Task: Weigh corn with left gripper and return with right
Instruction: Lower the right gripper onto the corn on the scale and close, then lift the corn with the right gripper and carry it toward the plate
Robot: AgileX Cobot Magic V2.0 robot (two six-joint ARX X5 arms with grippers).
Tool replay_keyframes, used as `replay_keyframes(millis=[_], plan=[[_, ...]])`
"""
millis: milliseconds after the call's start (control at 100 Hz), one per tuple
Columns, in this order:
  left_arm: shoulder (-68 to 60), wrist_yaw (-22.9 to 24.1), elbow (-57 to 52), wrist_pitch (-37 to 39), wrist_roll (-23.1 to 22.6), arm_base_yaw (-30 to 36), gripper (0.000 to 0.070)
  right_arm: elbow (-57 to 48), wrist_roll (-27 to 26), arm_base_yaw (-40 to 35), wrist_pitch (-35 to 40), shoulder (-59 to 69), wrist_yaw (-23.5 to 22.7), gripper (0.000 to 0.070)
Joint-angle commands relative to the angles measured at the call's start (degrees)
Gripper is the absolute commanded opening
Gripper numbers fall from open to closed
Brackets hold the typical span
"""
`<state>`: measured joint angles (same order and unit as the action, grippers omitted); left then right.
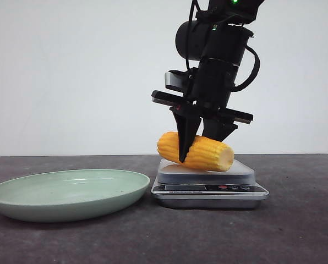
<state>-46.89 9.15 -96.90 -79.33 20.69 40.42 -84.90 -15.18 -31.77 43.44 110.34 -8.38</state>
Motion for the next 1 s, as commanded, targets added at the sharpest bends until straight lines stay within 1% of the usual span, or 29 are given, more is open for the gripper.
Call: replay_keyframes(millis=[0, 180, 320, 440, 520, 610, 690, 850, 990], plan=[[-0.35, 0.33, -1.07, 0.46, -0.79, 0.57, 0.0, -0.31, 0.61, -0.17, 0.26, 1.18, 0.52, 0.0007], [-0.35, 0.35, -1.07, -0.44, -0.81, 0.57, 0.0, -2.86, 0.63, 1.38, -2.05, -5.66, 1.2, 0.0007], [-0.35, 0.5, -1.07, -0.83, -0.98, 0.57, 0.0, -8.2, 0.61, 1.4, -6.71, -13.22, 0.9, 0.0007], [-0.35, 0.55, -1.07, -0.79, -1.05, 0.57, 0.0, -13.49, 0.52, -0.66, -10.69, -18.29, 0.9, 0.0006], [-0.37, 1.64, -1.05, -0.66, -1.29, 0.57, 0.0, -16.76, 0.57, -2.58, -11.82, -20.0, 0.92, 0.0006], [-0.37, 2.67, -1.05, -0.39, -2.03, 0.57, 0.0, -19.56, 0.52, -4.7, -11.69, -20.31, 0.92, 0.0006], [-0.37, 2.95, -1.05, -0.37, -2.03, 0.57, 0.0, -19.78, -0.09, -6.21, -11.52, -20.28, 0.9, 0.0006], [-0.37, 2.97, -1.05, -0.37, -2.03, 0.57, 0.0, -19.74, -6.51, -9.33, -7.19, -17.07, 0.0, 0.0006], [-0.37, 2.99, -1.05, -0.44, -2.03, 0.57, 0.0, -19.67, -9.09, -11.47, -4.24, -11.21, -3.04, 0.0006]])
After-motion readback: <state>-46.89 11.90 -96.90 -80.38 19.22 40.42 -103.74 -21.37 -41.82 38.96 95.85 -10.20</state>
